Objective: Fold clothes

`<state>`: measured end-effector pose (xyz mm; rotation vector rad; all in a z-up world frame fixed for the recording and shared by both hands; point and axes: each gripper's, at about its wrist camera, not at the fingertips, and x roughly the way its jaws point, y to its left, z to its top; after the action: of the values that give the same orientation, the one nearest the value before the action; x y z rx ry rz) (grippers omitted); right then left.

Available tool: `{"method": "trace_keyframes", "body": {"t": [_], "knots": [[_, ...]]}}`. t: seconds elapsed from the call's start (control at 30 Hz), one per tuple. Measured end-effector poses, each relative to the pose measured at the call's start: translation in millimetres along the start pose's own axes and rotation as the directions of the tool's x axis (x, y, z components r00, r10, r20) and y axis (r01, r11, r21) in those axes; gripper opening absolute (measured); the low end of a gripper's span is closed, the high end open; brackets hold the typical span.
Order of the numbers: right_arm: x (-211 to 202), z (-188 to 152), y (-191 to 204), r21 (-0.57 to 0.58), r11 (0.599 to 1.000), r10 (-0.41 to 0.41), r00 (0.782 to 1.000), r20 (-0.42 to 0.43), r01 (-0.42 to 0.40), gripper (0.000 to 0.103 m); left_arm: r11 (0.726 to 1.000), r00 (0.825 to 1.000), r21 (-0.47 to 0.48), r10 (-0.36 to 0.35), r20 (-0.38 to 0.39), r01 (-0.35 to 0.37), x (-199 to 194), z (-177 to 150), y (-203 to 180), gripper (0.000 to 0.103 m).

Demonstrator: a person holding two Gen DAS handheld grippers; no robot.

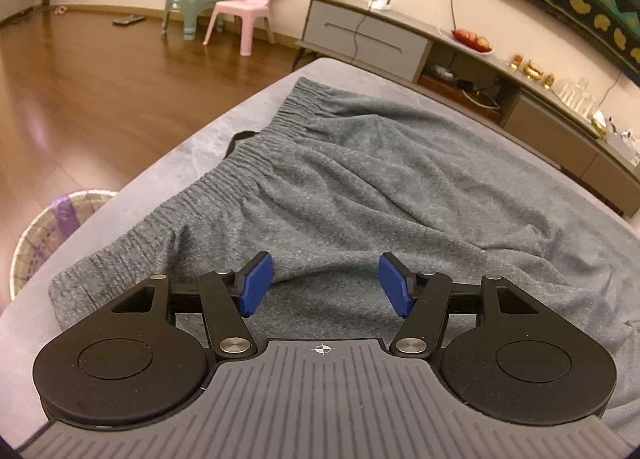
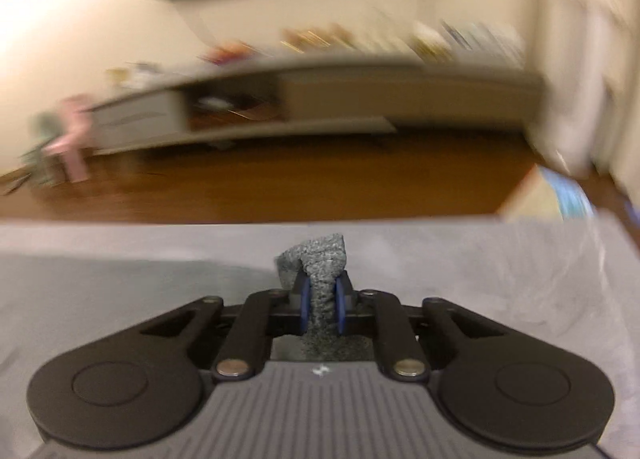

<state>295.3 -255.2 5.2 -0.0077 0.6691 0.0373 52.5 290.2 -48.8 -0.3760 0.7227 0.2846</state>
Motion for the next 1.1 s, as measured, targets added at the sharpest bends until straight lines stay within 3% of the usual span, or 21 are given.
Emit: {"method": "trace_keyframes", "body": {"t": [0.1, 0.17, 0.27, 0.3, 0.4, 0.53, 0.6, 0.67, 0.73, 0.77, 0.83, 0.93, 1.1], "knots": [[-73.3, -16.0, 43.8, -0.183, 0.979, 0.105, 0.99, 0.089, -0.087, 0.012, 0.996, 0.997, -0.043, -0.076, 0.005, 0.076, -5.0, -1.4, -5.5, 0.055], [-122.5, -62.6, 77.2, -0.305, 0.95, 0.096, 0.994, 0.06, -0.074, 0.012, 0.98, 0.984, -0.09, -0.176, -0.001, 0.176, -7.2, -3.3, -17.0, 0.056], [-137.7, -110.8, 65.3, -0.243, 0.97, 0.02, 0.999, -0.032, -0.027, 0.014, 0.942, 0.944, -0.088, -0.329, -0.042, 0.324, -8.2, -8.2, -61.3, 0.056], [-142.4, -126.5, 61.1, -0.22, 0.975, -0.004, 0.998, -0.064, -0.01, 0.015, 0.928, 0.927, -0.072, -0.369, -0.062, 0.364, -8.7, -9.7, -79.8, 0.058], [-139.2, -149.0, 40.5, 0.037, 0.999, -0.014, 0.989, -0.149, 0.019, 0.021, 0.887, 0.88, -0.052, -0.462, -0.107, 0.459, -8.5, -16.5, -131.7, 0.058], [-140.5, -163.9, 27.0, 0.351, 0.935, 0.033, 0.977, -0.21, 0.044, 0.028, 0.868, 0.857, -0.052, -0.497, -0.136, 0.494, -3.7, -19.5, -173.4, 0.059], [-141.0, -170.6, 20.5, 0.468, 0.883, 0.074, 0.976, -0.207, 0.032, 0.035, 0.865, 0.853, -0.09, -0.501, -0.148, 0.493, 3.5, -19.1, -176.5, 0.059], [-148.2, -177.9, 13.2, 0.595, 0.804, 0.129, 0.979, -0.157, -0.01, 0.055, 0.864, 0.851, -0.139, -0.502, -0.153, 0.484, 10.4, -18.4, -172.9, 0.06], [-156.7, -185.8, 8.0, 0.707, 0.706, 0.164, 0.981, -0.101, -0.045, 0.058, 0.861, 0.851, -0.194, -0.501, -0.16, 0.47, 19.2, -16.6, -164.3, 0.06], [-160.9, -190.1, 5.6, 0.766, 0.64, 0.181, 0.981, -0.068, -0.065, 0.062, 0.859, 0.851, -0.222, -0.5, -0.164, 0.462, 24.0, -15.5, -159.1, 0.06], [-160.6, -206.0, 0.5, 0.897, 0.417, 0.25, 0.967, 0.04, -0.145, 0.069, 0.852, 0.85, -0.277, -0.498, -0.171, 0.444, 33.5, -13.3, -148.8, 0.061], [-157.8, -227.2, 6.8, 0.963, 0.199, 0.288, 0.95, 0.12, -0.182, 0.069, 0.842, 0.846, -0.328, -0.501, -0.183, 0.427, 47.3, -9.9, -140.2, 0.062], [-164.0, -237.9, 31.1, 0.969, 0.165, 0.227, 0.964, 0.142, -0.181, 0.071, 0.834, 0.847, -0.374, -0.496, -0.191, 0.405, 69.5, -1.2, -132.0, 0.063]]}}
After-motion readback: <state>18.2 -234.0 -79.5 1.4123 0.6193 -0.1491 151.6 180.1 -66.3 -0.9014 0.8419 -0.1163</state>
